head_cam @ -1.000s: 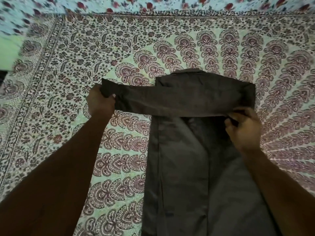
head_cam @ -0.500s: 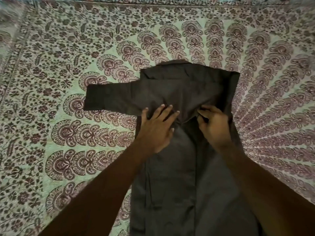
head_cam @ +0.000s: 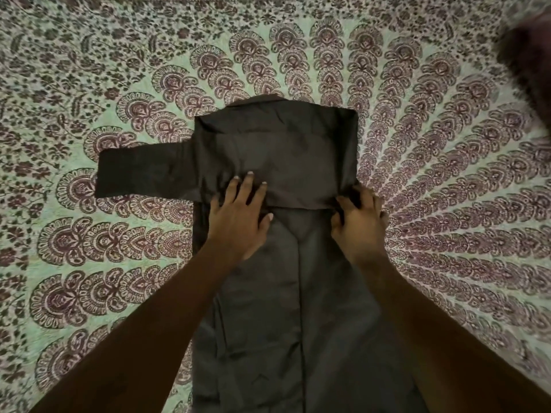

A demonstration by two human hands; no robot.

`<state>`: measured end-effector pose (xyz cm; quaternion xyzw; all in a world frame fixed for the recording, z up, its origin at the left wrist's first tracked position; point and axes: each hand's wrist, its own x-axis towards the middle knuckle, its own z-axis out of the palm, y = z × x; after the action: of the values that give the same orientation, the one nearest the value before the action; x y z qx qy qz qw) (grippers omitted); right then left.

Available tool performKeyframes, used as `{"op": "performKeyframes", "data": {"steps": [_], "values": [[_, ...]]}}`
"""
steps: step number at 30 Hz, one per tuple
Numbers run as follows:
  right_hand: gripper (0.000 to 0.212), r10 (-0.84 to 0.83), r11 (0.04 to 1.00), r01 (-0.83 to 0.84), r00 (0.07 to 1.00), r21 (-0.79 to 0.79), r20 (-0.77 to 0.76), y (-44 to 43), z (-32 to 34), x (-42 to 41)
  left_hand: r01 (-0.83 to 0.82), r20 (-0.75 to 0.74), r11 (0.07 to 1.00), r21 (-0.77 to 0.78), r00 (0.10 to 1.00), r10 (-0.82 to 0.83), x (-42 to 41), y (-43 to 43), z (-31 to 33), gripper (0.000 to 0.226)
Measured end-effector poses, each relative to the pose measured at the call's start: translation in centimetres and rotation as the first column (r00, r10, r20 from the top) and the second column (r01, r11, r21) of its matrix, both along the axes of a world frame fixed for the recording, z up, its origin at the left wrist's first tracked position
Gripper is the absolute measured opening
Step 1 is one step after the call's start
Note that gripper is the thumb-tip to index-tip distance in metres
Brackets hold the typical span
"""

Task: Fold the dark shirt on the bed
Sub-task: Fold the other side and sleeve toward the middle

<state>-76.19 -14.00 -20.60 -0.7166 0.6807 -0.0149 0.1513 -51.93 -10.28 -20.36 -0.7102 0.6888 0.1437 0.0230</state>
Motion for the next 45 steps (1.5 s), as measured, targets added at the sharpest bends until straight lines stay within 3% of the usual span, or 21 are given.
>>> {"op": "performKeyframes", "data": {"steps": [3,6,11,16,18,20,22,25,27,29,31,33,35,37,39,41,43,45], "values": [[0.030,0.005,0.999,-0.005,1.000,-0.048,-0.007,-0.5,-0.2,-0.5,-0.007,-0.081,0.999,0.039,0.997,0.010,-0.5,0.0,-0.9,0.071],[0.025,-0.052,0.988,0.061,0.996,-0.142,0.068,-0.5,0.3,-1.0,-0.005,-0.095,0.998,-0.069,0.995,-0.002,-1.6,-0.1,-0.4,0.064],[0.022,-0.013,0.959,0.066,0.982,-0.275,0.189,0.2,0.7,-1.9,0.028,0.056,0.969,-0.246,0.998,-0.015,-2.0,-1.9,0.2,0.031],[0.055,-0.090,0.993,0.096,0.991,-0.063,0.099,2.3,1.0,-3.2,0.068,0.202,0.960,-0.271,0.979,-0.013,-1.7,-2.8,1.1,0.024],[0.050,-0.107,0.994,0.106,0.994,0.008,0.036,4.0,0.9,-3.5,0.045,0.205,0.975,-0.216,0.979,0.001,-2.2,-2.3,1.5,0.037],[0.034,-0.094,0.995,0.094,0.996,0.023,0.006,5.3,0.8,-3.6,0.077,0.158,0.972,-0.220,0.986,-0.042,-3.3,-1.4,1.6,0.056],[0.029,-0.076,0.996,0.075,0.996,0.038,0.034,6.1,0.7,-3.7,0.194,0.044,0.953,-0.233,0.981,-0.189,-5.7,-0.1,1.5,0.065],[0.038,-0.033,0.998,0.020,0.972,0.056,0.234,6.8,0.9,-4.4,0.393,-0.024,0.904,-0.168,0.915,-0.402,-9.5,2.3,0.7,0.071],[0.035,-0.024,0.999,0.034,0.946,-0.024,0.325,7.7,1.1,-5.3,0.374,-0.005,0.926,-0.057,0.927,-0.375,-11.2,3.3,0.3,0.069],[0.030,-0.093,0.986,0.128,0.951,-0.103,0.296,9.1,1.3,-6.4,0.253,-0.022,0.968,-0.008,0.967,-0.253,-12.8,4.2,0.5,0.061],[0.033,-0.236,0.957,0.273,0.928,-0.095,0.287,10.9,1.0,-7.5,0.049,-0.236,0.998,-0.041,0.970,-0.058,-15.0,5.7,1.3,0.050],[0.037,-0.334,0.928,0.371,0.865,-0.029,0.375,13.1,0.5,-9.1,-0.141,-0.563,0.985,0.096,0.808,0.171,-17.7,7.6,1.9,0.046],[0.035,-0.388,0.911,0.407,0.790,0.066,0.474,14.9,0.4,-11.3,-0.189,-0.724,0.909,0.371,0.554,0.411,-20.2,9.9,2.4,0.052],[0.023,-0.457,0.884,0.425,0.704,0.194,0.544,16.6,1.0,-13.3,-0.195,-0.729,0.855,0.481,0.453,0.514,-22.4,12.2,1.9,0.051],[0.023,-0.500,0.865,0.399,0.647,0.304,0.575,18.5,1.3,-15.1,-0.182,-0.732,0.850,0.495,0.440,0.520,-24.4,14.2,1.9,0.039],[0.024,-0.522,0.853,0.337,0.570,0.399,0.635,20.2,1.6,-16.5,-0.205,-0.761,0.839,0.503,0.354,0.543,-25.8,15.6,2.4,0.030],[0.023,-0.480,0.871,0.230,0.587,0.434,0.652,21.9,2.1,-17.9,-0.238,-0.766,0.797,0.555,0.227,0.601,-27.0,17.2,3.0,0.024],[0.023,-0.390,0.895,0.118,0.671,0.429,0.630,23.5,2.4,-18.8,-0.295,-0.774,0.768,0.568,0.127,0.621,-27.6,18.9,3.0,0.032]]}}
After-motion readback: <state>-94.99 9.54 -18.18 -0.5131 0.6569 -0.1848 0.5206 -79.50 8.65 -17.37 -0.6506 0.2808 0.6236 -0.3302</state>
